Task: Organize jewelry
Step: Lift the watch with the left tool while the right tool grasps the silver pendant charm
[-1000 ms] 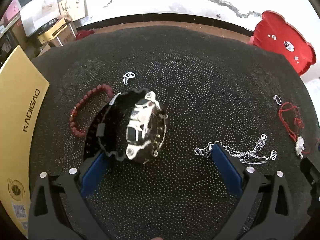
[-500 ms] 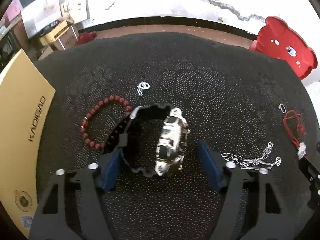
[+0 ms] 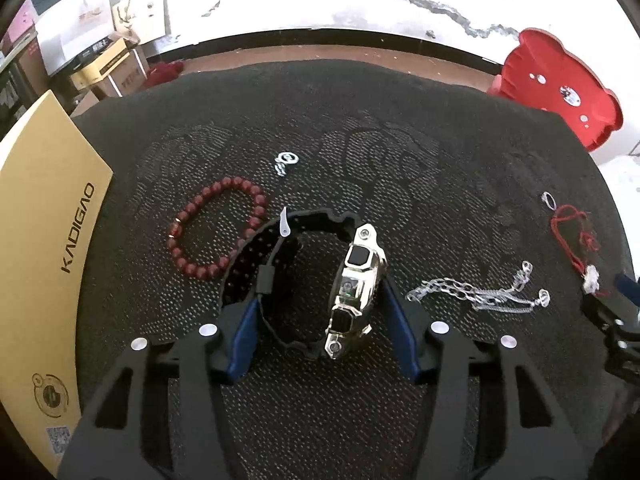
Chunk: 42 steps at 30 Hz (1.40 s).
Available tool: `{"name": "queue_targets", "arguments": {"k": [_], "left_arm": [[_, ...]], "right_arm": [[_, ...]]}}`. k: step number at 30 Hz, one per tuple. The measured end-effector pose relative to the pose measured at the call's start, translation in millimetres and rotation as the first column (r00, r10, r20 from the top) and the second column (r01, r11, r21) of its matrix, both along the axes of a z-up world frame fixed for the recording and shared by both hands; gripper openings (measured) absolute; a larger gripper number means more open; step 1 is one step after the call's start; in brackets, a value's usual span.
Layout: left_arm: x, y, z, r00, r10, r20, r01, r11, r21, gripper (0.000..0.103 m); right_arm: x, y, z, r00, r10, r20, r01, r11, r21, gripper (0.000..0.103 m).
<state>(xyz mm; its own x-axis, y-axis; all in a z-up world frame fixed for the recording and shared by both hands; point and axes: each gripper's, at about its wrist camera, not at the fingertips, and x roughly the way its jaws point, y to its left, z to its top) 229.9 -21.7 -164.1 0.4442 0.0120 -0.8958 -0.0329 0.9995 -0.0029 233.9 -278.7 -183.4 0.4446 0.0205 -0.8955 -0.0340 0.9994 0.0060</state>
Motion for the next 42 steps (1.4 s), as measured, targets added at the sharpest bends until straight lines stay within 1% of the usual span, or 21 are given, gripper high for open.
{"name": "queue_targets", "arguments": {"k": [2, 4, 5, 6, 7, 8, 12, 14, 16, 18, 19, 20, 21, 25, 30, 38, 42], "left_arm": [[-1.3, -1.4, -0.7, 1.000, -0.006, -0.002, 0.006, 1.000, 0.003, 0.056], [-1.8, -2.6, -1.6, 1.000, -0.009, -0.003, 0.010, 1.000, 0.003, 0.056], [-2.1, -2.8, -1.4, 1.000, -0.009, -0.005, 0.009, 1.000, 0.003, 0.056], [-2.8, -2.3, -1.8, 1.000, -0.009, -0.005, 0.009, 1.000, 0.000, 0.056], [-2.9, -2.2, -1.6, 1.000, -0.010, -0.007, 0.010, 1.000, -0.002, 0.056], [-3.3, -1.6, -1.8, 1.000, -0.010, -0.007, 0.010, 1.000, -0.004, 0.056], [-3.5, 0.9, -2.2, 1.000, -0.011, -0.010, 0.011, 1.000, -0.003, 0.056], [-3.7, 0.4, -2.3, 1.000, -0.014, -0.010, 0.014, 1.000, -0.001, 0.056], [-3.8, 0.8, -2.3, 1.000, -0.013, -0.010, 0.013, 1.000, -0.002, 0.056], [-3.5, 0.4, -2.3, 1.000, -0.018, -0.009, 0.018, 1.000, 0.002, 0.056], [-4.1, 1.0, -2.1, 1.000, -0.018, -0.007, 0.018, 1.000, 0.002, 0.056], [-4.4, 1.2, -2.1, 1.000, -0.016, -0.006, 0.016, 1.000, 0.002, 0.056], [-4.6, 2.3, -2.0, 1.000, -0.015, -0.005, 0.015, 1.000, 0.001, 0.056], [-5.5, 3.4, 0.1, 1.000, -0.014, 0.000, 0.014, 1.000, 0.014, 0.056], [-10.3, 2.8, 13.0, 1.000, -0.016, 0.022, 0.015, 1.000, 0.019, 0.056], [-33.3, 2.7, 49.5, 0.998, -0.026, 0.061, 0.024, 0.999, 0.022, 0.056], [-52.3, 10.2, 76.0, 0.997, -0.013, 0.079, 0.012, 1.000, 0.017, 0.056]], "right_arm": [[2.1, -0.8, -6.6, 1.000, 0.000, -0.008, 0.000, 1.000, -0.002, 0.097], [3.9, -3.1, -7.2, 1.000, -0.001, 0.001, 0.001, 1.000, 0.007, 0.096], [3.7, -4.3, -5.1, 1.000, -0.006, 0.011, 0.006, 1.000, 0.007, 0.089], [2.5, -7.2, -0.2, 0.999, -0.016, 0.030, 0.015, 1.000, 0.010, 0.068], [2.6, -8.4, 1.6, 0.999, -0.015, 0.031, 0.015, 1.000, 0.013, 0.060], [3.4, -8.6, 1.9, 1.000, -0.012, 0.026, 0.012, 1.000, 0.012, 0.054], [2.0, -10.1, 1.2, 0.999, -0.002, 0.033, 0.002, 1.000, 0.015, 0.055], [0.7, -6.8, 1.2, 0.999, 0.006, 0.039, -0.006, 1.000, -0.003, 0.054], [0.5, -5.4, 1.9, 0.999, 0.012, 0.038, -0.012, 1.000, 0.007, 0.049], [-0.9, 0.2, 3.2, 0.999, 0.035, 0.037, -0.035, 0.999, 0.008, 0.034], [-1.2, 3.9, 3.5, 0.998, 0.039, 0.039, -0.039, 0.999, -0.007, 0.033], [-2.0, 6.8, 4.0, 0.998, 0.047, 0.041, -0.046, 0.999, -0.015, 0.030], [-2.6, 8.5, 4.7, 0.998, 0.048, 0.042, -0.048, 0.999, -0.014, 0.028], [-3.7, 10.3, 8.5, 0.998, 0.038, 0.043, -0.038, 0.999, 0.004, 0.028], [-11.8, 19.4, 29.5, 0.995, 0.043, 0.086, -0.042, 0.999, -0.009, 0.028], [-35.2, 29.1, 61.3, 0.995, 0.034, 0.096, -0.031, 0.999, -0.028, 0.028], [-54.5, 39.7, 89.3, 0.993, 0.030, 0.117, -0.029, 1.000, -0.013, 0.028]]}}
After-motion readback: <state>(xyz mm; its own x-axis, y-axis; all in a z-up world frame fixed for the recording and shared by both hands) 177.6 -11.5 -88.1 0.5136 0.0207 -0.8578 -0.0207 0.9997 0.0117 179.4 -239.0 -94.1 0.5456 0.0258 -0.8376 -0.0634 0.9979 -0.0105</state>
